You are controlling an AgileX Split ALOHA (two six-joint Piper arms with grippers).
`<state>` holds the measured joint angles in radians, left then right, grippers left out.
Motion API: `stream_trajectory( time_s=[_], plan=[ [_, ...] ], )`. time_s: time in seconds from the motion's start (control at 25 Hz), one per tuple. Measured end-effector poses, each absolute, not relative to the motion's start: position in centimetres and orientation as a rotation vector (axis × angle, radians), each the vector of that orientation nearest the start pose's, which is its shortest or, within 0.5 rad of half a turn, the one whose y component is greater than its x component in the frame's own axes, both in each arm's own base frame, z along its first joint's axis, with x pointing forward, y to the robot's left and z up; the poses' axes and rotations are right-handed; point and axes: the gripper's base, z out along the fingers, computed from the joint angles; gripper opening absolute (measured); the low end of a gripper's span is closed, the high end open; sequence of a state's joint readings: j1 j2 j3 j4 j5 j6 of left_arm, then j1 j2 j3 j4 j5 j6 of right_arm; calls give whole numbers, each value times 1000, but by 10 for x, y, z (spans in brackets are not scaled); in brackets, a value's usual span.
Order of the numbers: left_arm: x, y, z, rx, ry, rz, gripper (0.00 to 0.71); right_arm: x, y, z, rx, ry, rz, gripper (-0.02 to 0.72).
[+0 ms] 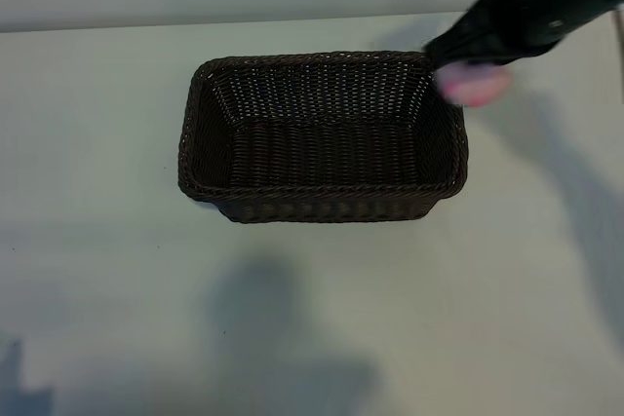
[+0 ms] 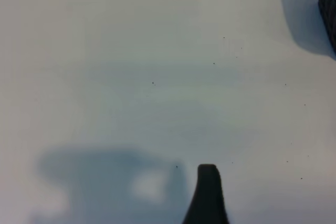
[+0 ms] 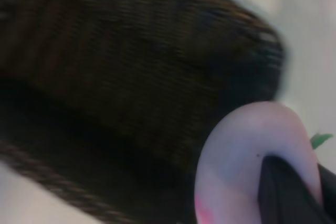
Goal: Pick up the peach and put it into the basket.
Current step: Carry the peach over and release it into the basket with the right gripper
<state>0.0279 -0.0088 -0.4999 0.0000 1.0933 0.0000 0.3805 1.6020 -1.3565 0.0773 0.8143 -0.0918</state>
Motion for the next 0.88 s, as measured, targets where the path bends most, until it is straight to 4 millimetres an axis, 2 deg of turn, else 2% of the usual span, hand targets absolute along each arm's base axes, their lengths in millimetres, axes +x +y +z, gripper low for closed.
stream_trajectory(
  time_s=[0.16, 0.4, 0.52, 0.72, 0.88],
  plan=[
    [-8, 0, 275, -29, 2068, 17, 595, 322, 156, 309, -613, 2457, 236, 47],
    [-8, 0, 275, -29, 2068, 17, 594, 344, 171, 284, -613, 2510, 270, 47],
    [-8, 0, 275, -29, 2068, 17, 594, 352, 183, 266, -652, 2543, 301, 47],
    [-8, 0, 275, -29, 2068, 17, 594, 356, 209, 219, -772, 2623, 315, 47],
    [-8, 0, 275, -29, 2068, 17, 594, 362, 216, 188, -795, 2671, 303, 49]
  ],
)
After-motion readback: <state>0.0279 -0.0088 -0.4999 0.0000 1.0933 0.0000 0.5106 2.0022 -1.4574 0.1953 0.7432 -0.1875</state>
